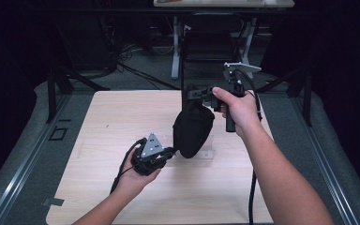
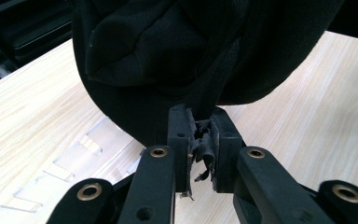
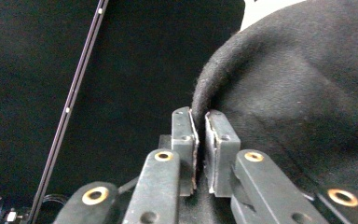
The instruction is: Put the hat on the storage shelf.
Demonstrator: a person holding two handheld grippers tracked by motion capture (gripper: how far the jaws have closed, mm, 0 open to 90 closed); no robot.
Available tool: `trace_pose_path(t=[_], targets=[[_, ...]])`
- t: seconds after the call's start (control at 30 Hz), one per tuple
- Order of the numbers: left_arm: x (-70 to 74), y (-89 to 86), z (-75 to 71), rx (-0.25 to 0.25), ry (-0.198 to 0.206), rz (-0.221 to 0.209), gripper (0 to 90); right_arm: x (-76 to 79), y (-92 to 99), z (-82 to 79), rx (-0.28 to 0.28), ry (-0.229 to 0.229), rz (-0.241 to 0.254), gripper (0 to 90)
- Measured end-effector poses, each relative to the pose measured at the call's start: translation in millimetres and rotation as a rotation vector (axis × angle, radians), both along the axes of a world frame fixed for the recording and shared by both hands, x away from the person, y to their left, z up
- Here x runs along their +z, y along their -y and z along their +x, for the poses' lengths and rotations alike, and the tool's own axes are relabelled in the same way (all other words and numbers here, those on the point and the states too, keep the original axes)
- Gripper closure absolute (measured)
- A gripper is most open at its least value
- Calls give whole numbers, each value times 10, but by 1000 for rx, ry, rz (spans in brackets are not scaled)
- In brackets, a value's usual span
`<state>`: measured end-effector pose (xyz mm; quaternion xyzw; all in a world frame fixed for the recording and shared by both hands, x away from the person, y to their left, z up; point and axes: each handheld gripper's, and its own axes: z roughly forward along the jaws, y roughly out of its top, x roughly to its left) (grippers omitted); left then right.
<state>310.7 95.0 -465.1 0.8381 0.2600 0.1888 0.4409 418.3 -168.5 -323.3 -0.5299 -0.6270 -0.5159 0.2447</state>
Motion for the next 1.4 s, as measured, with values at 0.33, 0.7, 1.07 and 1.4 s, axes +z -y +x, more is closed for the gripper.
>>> trace_pose_path(t=[0.33,0.7,1.07,1.4], targets=[[-6,-61,11,21,3,-1,836,142,49,-90,24,37,5,813],[-83,-199,-4,41,3,10,848,165,270,-124,45,35,3,810],[-263,-338,17,71,-36,26,846,107,405,-164,-39,35,-3,804],[-476,-473,26,98,-85,-22,839,93,538,-194,-63,35,-2,803]])
